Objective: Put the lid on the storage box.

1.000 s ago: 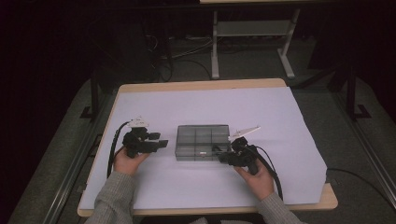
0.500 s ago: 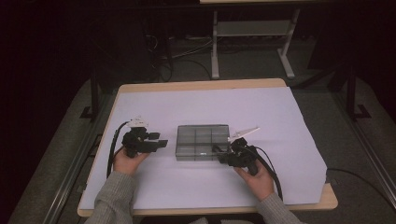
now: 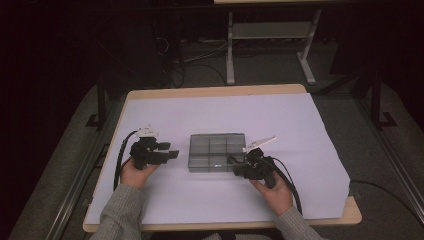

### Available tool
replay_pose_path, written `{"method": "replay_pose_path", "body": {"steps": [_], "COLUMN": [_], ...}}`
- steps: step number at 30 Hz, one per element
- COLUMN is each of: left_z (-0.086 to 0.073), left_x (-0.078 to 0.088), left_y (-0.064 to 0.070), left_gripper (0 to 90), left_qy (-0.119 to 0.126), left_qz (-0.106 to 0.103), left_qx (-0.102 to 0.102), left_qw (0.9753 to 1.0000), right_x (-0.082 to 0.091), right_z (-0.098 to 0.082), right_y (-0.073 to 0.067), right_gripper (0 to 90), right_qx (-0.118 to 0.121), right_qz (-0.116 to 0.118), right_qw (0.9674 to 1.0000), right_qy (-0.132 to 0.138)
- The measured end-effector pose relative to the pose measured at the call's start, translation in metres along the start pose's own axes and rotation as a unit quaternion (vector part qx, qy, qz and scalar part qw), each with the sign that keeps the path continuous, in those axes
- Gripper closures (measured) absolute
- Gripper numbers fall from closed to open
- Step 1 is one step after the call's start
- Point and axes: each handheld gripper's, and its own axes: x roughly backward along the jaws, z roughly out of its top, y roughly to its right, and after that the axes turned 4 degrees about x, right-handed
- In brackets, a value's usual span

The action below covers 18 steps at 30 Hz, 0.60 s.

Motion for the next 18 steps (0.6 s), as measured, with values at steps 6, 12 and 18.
{"method": "replay_pose_path", "body": {"steps": [6,12,18], "left_z": [0.000,0.000,-0.001], "left_x": [0.000,0.002,0.003], "left_y": [0.000,0.000,0.000], "left_gripper": [45.9,45.8,45.6], "left_qy": [0.002,-0.001,0.000], "left_qz": [-0.001,0.003,0.003], "left_qx": [0.001,-0.007,-0.004], "left_qw": [1.0000,1.0000,1.0000], "right_x": [0.000,0.006,0.013], "right_z": [0.000,0.001,0.002], "right_y": [-0.002,-0.005,-0.003], "right_gripper": [86.2,84.8,81.5], "right_qx": [0.003,0.011,0.011], "right_qz": [0.005,0.013,0.021], "right_qw": [1.0000,0.9998,0.9996], "right_qy": [-0.001,0.008,0.019]}}
